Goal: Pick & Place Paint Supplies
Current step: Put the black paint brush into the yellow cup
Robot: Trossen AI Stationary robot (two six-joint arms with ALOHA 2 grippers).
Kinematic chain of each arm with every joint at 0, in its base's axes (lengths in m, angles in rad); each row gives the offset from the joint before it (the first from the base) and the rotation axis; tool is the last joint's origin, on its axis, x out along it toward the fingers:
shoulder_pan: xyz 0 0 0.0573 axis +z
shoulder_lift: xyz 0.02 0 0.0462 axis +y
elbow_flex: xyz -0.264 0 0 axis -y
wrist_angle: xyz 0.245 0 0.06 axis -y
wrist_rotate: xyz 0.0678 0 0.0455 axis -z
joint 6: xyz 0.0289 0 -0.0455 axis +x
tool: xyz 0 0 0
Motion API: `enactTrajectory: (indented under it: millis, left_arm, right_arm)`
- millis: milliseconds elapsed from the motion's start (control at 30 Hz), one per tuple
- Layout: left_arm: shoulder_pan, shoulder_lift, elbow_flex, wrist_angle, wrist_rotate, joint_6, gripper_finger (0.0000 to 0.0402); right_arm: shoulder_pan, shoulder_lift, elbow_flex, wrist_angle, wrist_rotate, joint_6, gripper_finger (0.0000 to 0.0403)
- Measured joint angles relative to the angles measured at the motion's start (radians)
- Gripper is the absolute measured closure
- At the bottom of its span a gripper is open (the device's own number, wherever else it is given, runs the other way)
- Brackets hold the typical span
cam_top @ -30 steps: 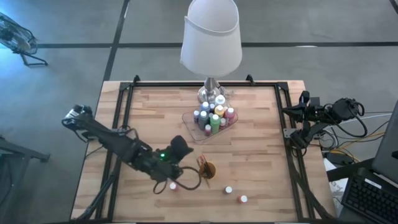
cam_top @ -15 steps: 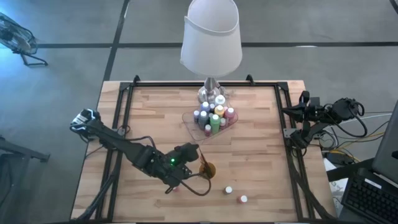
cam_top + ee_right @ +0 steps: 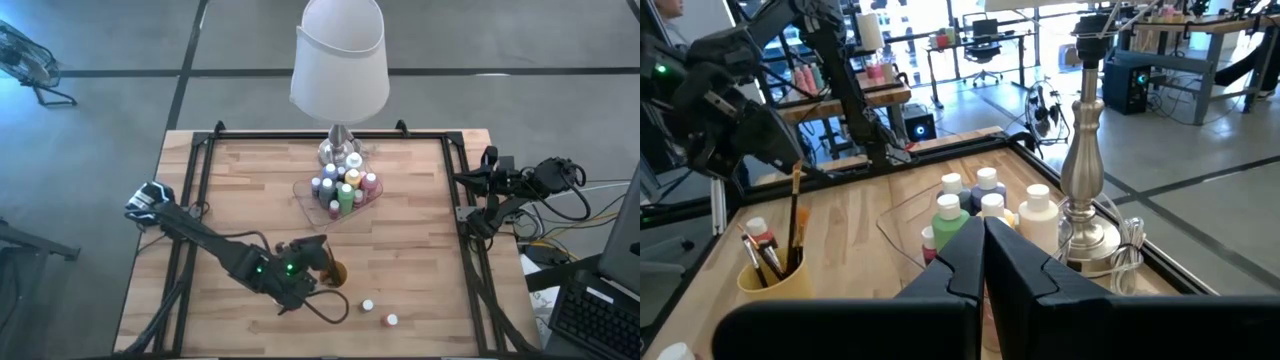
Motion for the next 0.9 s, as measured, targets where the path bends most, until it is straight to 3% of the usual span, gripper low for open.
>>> enactTrajectory:
  millis: [900]
  left_arm:
    - [-0.042, 0.107, 0.0, 0.074, 0.015, 0.03, 0.0401]
  right_arm:
    - [0.0, 0.0, 0.0, 0.0, 0.0, 0.0, 0.0394]
